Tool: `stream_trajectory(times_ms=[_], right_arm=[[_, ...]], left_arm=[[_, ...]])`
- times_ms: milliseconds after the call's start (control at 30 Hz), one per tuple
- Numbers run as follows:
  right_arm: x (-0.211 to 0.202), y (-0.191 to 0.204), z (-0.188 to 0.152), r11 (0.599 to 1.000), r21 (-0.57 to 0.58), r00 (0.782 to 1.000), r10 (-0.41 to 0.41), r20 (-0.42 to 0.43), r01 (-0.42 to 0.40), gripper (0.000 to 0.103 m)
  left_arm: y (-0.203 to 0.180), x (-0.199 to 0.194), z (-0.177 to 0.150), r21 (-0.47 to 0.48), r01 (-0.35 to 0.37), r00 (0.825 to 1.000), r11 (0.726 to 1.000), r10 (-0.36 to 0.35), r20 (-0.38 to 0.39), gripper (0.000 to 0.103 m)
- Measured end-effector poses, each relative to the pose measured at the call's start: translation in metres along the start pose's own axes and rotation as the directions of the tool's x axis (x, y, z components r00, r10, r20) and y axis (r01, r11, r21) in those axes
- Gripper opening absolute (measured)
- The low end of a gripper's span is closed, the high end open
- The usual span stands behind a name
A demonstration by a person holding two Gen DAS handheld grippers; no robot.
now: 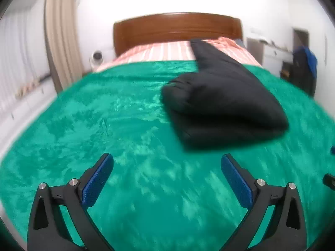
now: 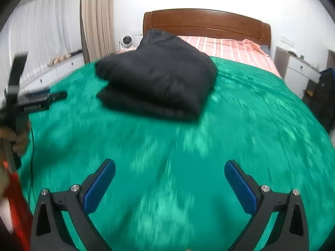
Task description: Fold large clothes
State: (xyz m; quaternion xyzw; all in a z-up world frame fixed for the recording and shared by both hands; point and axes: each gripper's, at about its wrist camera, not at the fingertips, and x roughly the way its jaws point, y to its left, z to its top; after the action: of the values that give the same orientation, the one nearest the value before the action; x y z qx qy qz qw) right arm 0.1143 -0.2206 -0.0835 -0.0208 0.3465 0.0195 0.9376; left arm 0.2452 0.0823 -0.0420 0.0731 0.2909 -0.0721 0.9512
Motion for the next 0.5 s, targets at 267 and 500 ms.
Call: stream_trajectory(times_ms=[267,500], right_arm=[[-0.067,-0.013,-0.022,0.980,0.038,0.964,-0.197,0.178,0.193,0.103],[-0.082,-0.019,-0.036,0.986,0.097,0.971,-0.152,0.183,0.136,0.103]], left_arm=[[-0.068,-0.092,-0.042,0.036,-0.029,0.999,0.999,0.029,0.016,0.103],[-0.079,-0.124,-0.041,0.025,-0.062,0.996,0.998,0.060,0.061,0.103]])
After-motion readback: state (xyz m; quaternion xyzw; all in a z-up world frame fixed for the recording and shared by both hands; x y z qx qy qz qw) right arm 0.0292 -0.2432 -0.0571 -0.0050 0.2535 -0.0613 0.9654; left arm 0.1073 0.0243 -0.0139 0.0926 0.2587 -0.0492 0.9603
